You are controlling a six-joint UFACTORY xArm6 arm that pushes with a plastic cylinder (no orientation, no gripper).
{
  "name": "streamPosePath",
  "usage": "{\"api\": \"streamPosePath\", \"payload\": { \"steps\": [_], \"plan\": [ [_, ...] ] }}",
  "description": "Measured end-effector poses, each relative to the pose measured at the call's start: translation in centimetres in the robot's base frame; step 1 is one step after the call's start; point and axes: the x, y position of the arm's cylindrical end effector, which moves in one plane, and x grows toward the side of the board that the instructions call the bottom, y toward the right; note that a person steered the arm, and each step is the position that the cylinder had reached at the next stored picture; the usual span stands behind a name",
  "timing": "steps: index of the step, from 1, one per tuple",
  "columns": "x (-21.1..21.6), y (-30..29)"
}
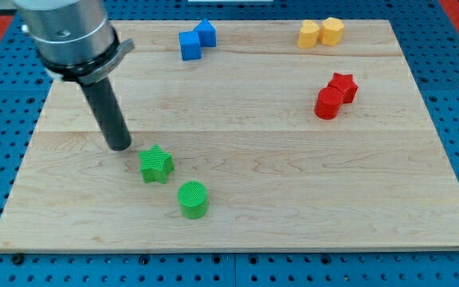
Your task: Separate green circle from the green star
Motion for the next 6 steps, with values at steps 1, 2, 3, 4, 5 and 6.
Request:
{"api": "streamPosePath", "payload": {
  "steps": [1, 2, 3, 4, 5, 6],
  "plan": [
    [5.5, 6.3],
    [7.4, 10.6],
    [1.2, 5.4],
    [0.2, 19.0],
    [9.2, 27.1],
    [14.7, 26.0]
  ]
}}
